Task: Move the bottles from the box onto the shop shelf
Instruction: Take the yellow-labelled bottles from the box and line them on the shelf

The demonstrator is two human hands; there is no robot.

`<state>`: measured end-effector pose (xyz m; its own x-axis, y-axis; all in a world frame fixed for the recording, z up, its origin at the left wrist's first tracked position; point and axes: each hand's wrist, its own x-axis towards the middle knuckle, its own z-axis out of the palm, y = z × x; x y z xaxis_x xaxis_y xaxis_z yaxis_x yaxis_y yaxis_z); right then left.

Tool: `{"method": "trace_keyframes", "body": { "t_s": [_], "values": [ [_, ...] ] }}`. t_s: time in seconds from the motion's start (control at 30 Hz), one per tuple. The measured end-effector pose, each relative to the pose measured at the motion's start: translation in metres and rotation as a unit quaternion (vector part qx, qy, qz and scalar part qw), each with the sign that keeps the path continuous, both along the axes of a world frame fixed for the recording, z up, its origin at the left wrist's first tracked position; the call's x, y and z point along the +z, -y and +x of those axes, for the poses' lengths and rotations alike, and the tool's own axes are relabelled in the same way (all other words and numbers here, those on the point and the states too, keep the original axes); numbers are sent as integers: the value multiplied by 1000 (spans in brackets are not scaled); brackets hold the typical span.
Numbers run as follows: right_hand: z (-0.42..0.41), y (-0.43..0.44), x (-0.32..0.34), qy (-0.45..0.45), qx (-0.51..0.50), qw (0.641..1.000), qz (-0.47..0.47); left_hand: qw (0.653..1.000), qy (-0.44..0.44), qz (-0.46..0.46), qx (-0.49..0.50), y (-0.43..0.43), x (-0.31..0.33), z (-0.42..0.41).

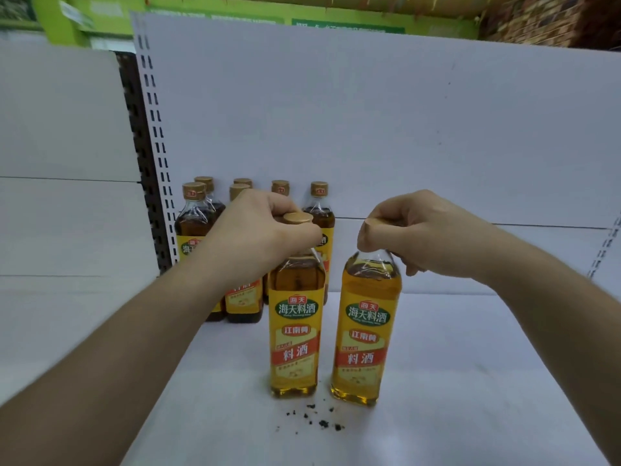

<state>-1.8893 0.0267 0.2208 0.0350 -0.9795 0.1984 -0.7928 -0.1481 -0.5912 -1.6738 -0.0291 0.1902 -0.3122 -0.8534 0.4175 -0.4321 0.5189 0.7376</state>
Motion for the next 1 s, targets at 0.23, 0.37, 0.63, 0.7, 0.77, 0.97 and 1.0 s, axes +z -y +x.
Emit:
{"method": "trace_keyframes", "body": {
  "t_s": [0.23,0.37,0.63,0.7,0.77,0.97,1.0],
  "values": [
    [-18,-23,-38,25,-13,999,-15,999,22,5,41,-11,-14,11],
    [-20,-41,-79,20,-51,998,12,989,108,89,50,-18,-49,27],
    [-14,-30,-138,137,-68,988,2,979,140,144,35,-15,-107,27],
    [-14,-25,-140,148,-66,987,-4,982,126,139,31,-13,-113,27],
    [-14,-19,-142,150,-62,987,-5,984,115,134,32,-12,-116,27],
    [-11,-2,-144,144,-61,988,-12,987,84,126,46,3,-122,26],
    [-9,0,-145,142,-63,988,-12,988,80,123,49,6,-123,26]
  ]
}}
